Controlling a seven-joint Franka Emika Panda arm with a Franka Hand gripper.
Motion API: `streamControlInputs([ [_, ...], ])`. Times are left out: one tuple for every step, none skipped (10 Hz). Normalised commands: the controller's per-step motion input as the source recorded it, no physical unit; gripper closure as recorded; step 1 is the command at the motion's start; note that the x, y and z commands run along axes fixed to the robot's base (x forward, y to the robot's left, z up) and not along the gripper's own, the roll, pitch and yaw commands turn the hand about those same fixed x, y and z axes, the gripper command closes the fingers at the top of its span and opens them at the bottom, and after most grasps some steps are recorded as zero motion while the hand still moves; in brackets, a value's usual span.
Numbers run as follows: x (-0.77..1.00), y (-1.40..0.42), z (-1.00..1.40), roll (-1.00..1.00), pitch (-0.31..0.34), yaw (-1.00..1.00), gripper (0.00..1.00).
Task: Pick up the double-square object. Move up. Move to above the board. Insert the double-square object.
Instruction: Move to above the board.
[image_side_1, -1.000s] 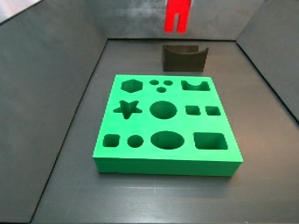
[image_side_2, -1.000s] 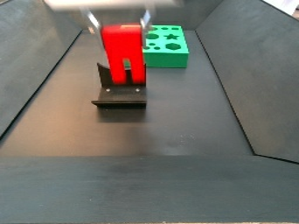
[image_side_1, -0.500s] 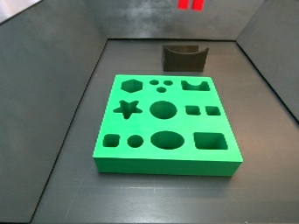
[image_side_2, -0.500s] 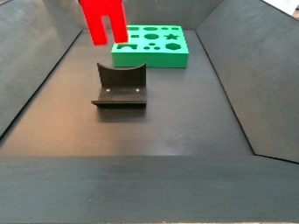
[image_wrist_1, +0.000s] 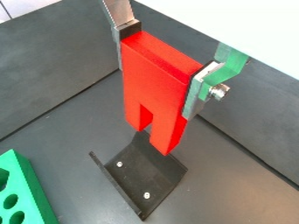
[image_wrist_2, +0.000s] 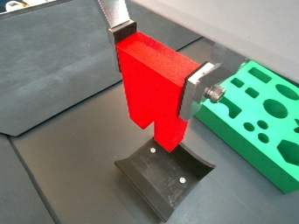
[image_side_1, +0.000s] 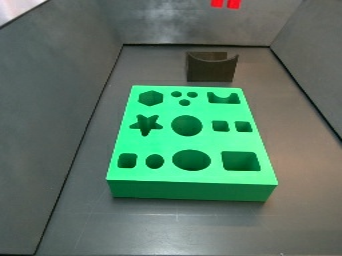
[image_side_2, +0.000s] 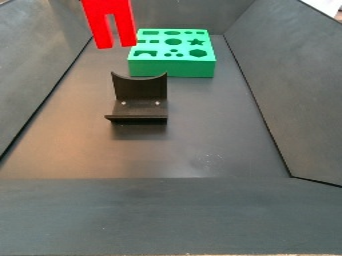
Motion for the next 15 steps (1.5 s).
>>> streamControlInputs([
  [0.26, 0.0, 0.03, 0.02, 0.216, 0.02, 1.0],
  [0.24, 0.0, 0.03, 0.02, 0.22, 0.02, 1.0],
  [0.2, 0.0, 0.03, 0.01, 0.221, 0.02, 1.0],
  [0.17, 0.0, 0.03, 0.01, 0.221, 0.02, 1.0],
  [0.15, 0.0, 0.02, 0.01, 0.217, 0.02, 1.0],
  [0.13, 0.01, 0.02, 0.0, 0.211, 0.02, 1.0],
  [0.12, 0.01, 0.02, 0.0, 0.212, 0.02, 1.0],
  [0.11, 0.01, 0.02, 0.0, 0.213, 0.02, 1.0],
  [0.1, 0.01, 0.02, 0.0, 0.211, 0.02, 1.0],
  [0.1, 0.01, 0.02, 0.0, 0.21, 0.02, 1.0],
  [0.1, 0.01, 0.02, 0.0, 0.21, 0.02, 1.0],
  [0.1, 0.01, 0.02, 0.0, 0.21, 0.02, 1.0],
  [0.1, 0.01, 0.02, 0.0, 0.209, 0.02, 1.0],
  [0.1, 0.01, 0.02, 0.0, 0.209, 0.02, 1.0],
  [0.1, 0.01, 0.02, 0.0, 0.209, 0.02, 1.0],
])
